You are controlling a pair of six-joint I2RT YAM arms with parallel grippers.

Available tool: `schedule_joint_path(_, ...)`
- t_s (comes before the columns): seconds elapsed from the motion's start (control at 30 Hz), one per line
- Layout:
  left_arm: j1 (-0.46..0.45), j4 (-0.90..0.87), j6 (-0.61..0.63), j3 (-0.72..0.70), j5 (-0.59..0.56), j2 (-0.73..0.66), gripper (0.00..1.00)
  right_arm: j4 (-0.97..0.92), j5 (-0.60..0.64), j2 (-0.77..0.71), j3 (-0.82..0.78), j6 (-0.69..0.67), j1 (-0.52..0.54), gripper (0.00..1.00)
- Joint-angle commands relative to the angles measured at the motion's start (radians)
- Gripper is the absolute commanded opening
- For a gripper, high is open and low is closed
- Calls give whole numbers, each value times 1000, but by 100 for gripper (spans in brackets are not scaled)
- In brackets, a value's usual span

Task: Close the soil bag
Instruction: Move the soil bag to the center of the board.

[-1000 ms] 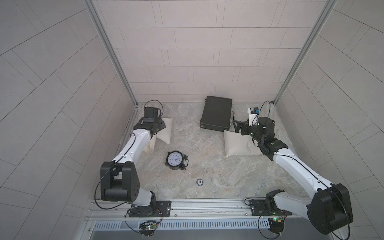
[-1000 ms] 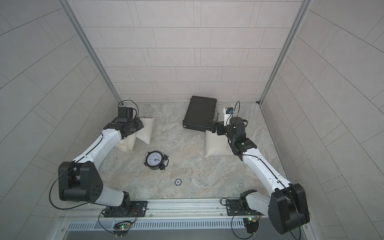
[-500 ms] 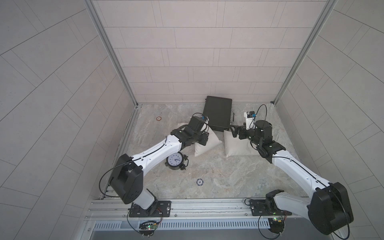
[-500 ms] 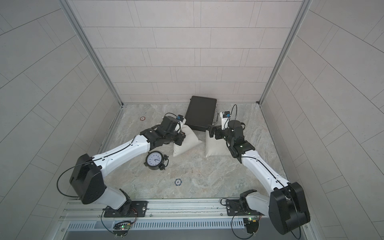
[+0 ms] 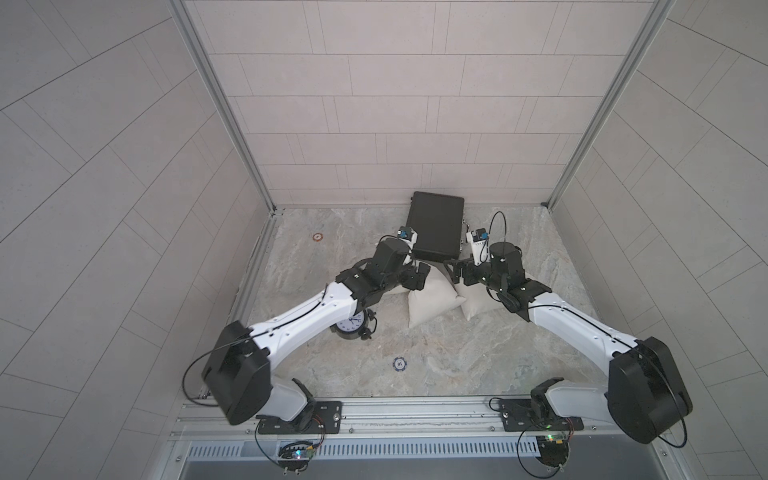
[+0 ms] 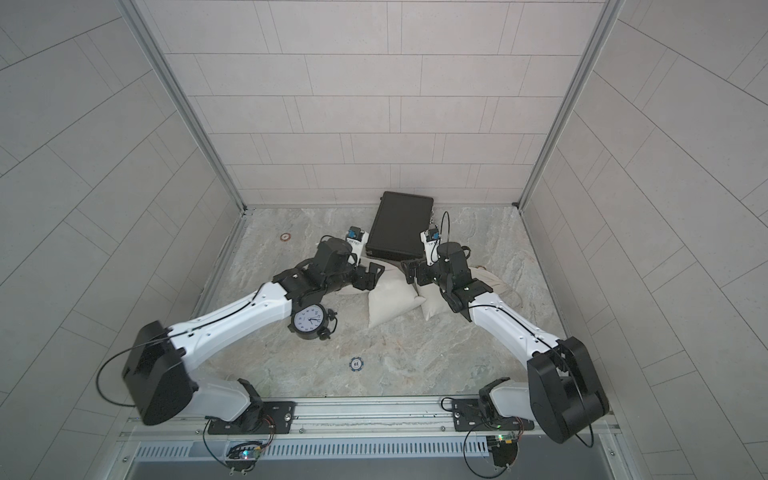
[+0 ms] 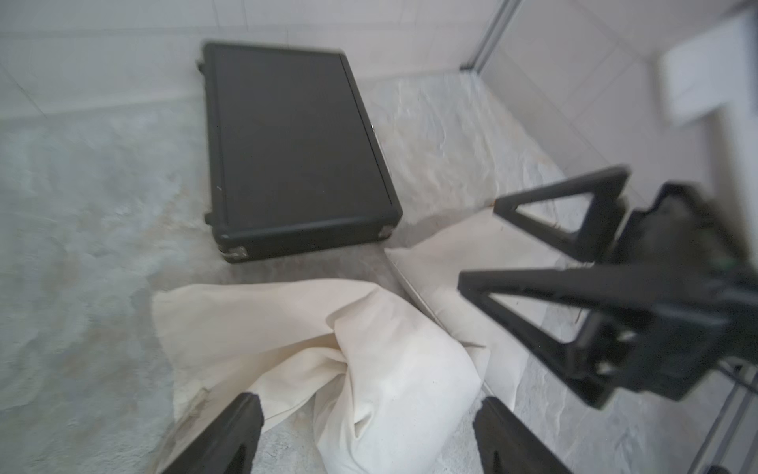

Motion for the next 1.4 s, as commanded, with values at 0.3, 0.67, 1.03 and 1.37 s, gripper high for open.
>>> schedule_joint_path(0.3,417,139,-466,-352,260,-12,75,-111,59,237,213,-119,172,100)
schedule_joint_path(0.67,432,183,-493,-269,326,233,51,-105,90,253,214,-135,189,100)
schedule_joint_path(1.03,402,229,-529,-256,365,342,44,-106,124,237,204,-154,189,100)
schedule_joint_path(1.37,373,260,-540,-269,372,281,0,-105,146,216,196,-155,189,100)
